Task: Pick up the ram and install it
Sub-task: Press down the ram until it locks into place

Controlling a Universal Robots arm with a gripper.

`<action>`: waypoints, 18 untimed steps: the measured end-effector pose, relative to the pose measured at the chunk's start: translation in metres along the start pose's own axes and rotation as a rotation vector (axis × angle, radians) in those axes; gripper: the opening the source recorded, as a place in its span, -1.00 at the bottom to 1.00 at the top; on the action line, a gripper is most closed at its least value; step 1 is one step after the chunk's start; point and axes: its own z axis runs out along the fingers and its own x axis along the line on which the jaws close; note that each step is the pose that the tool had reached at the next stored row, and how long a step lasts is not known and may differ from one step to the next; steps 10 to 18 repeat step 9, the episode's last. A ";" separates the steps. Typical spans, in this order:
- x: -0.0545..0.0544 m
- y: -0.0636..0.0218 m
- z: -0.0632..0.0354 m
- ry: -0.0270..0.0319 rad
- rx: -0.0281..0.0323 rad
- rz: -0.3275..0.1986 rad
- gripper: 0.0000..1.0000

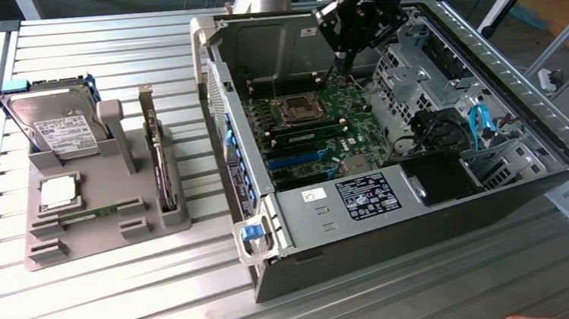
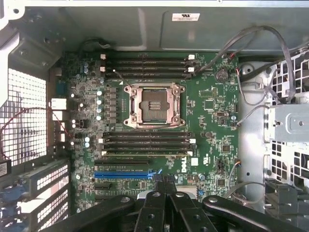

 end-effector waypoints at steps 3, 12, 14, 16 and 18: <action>0.000 0.0000 0.0000 -0.0004 0.0001 0.011 -0.80; 0.000 0.0000 0.0004 -0.0005 -0.0002 0.012 -0.80; 0.000 0.0000 0.0004 -0.0005 -0.0002 0.012 -0.80; 0.000 0.0000 0.0004 -0.0005 -0.0002 0.012 -0.80; 0.000 0.0000 0.0004 -0.0005 -0.0002 0.012 -0.80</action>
